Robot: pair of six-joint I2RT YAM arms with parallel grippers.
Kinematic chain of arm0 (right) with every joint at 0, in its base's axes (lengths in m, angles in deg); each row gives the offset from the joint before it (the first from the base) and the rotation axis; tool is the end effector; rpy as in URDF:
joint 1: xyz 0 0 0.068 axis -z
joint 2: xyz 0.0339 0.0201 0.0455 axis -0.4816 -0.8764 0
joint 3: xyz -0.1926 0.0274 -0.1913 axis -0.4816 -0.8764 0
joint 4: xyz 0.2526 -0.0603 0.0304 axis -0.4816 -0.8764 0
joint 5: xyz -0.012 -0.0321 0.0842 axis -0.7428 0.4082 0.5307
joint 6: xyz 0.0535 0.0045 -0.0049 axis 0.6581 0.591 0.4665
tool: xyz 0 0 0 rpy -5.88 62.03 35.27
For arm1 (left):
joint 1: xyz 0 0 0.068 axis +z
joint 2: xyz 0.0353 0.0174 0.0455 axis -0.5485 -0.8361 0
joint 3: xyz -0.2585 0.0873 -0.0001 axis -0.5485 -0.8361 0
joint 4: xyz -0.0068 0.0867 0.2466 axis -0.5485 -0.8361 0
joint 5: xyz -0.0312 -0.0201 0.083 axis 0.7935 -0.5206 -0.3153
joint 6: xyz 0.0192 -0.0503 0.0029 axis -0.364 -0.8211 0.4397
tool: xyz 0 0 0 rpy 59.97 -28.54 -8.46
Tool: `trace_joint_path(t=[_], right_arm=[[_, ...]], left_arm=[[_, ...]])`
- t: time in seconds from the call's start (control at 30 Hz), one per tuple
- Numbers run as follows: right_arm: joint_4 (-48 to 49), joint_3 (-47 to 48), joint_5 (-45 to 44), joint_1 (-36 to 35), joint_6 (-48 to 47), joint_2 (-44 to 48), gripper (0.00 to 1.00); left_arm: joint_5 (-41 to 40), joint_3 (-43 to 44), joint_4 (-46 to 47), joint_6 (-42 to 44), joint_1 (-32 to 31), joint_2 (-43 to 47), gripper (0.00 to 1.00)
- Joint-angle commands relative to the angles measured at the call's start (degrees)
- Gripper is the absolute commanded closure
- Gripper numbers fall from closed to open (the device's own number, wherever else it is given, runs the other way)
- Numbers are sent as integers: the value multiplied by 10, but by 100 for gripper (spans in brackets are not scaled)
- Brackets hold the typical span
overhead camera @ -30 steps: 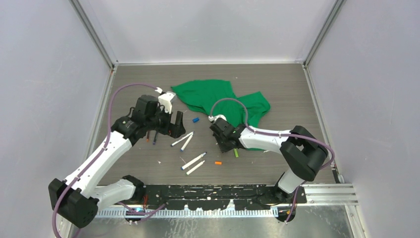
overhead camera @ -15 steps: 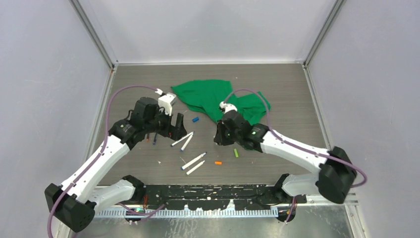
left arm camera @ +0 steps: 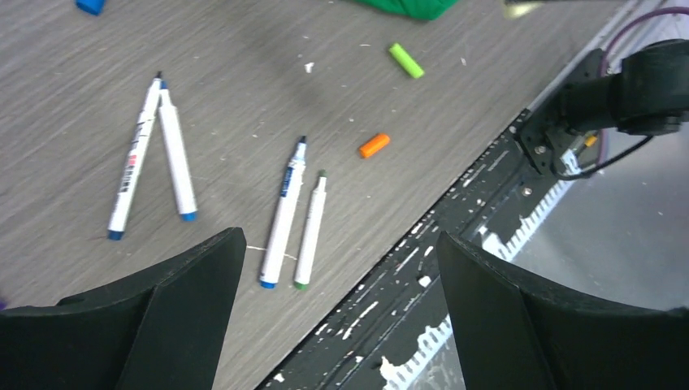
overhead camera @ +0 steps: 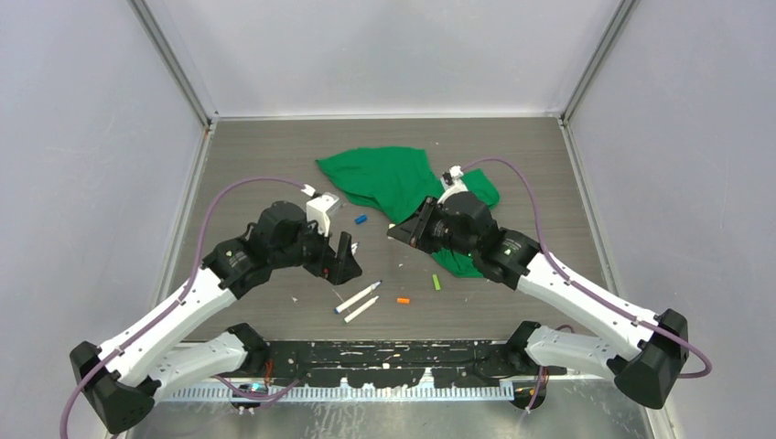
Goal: Insert the pens into the pen caps
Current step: Pick up the pen cap from the center of the board.
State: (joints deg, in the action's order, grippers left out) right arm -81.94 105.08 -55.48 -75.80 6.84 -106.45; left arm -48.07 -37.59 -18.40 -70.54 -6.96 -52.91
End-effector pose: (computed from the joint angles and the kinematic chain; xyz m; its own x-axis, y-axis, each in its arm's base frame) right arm 0.1618 0.1748 0.3197 -0.7821 0.3887 -0.4870 -0.1619 0.6281 0.7611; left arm 0.1424 -0.1320 0.3094 -0.6781 0.1846 -0.7114 0.5970 0.7029 -0.3867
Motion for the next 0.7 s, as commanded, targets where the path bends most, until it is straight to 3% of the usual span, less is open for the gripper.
trace_joint_path(t=[0.0, 0.3, 0.4, 0.53, 0.67], right_arm=[[28, 19, 6, 4, 83, 23, 99], [80, -42, 3, 4, 160, 55, 99], [112, -68, 2, 4, 153, 71, 99], [164, -94, 36, 4, 20, 90, 99], [125, -69, 177, 3, -220, 107, 99]], left_arm=[[11, -10, 57, -51, -26, 34, 10], [1, -75, 92, -124, -48, 54, 12], [-23, -99, 89, -153, -69, 56, 20], [-37, -126, 90, -179, -84, 84, 21], [-55, -123, 59, -160, -84, 142, 21]])
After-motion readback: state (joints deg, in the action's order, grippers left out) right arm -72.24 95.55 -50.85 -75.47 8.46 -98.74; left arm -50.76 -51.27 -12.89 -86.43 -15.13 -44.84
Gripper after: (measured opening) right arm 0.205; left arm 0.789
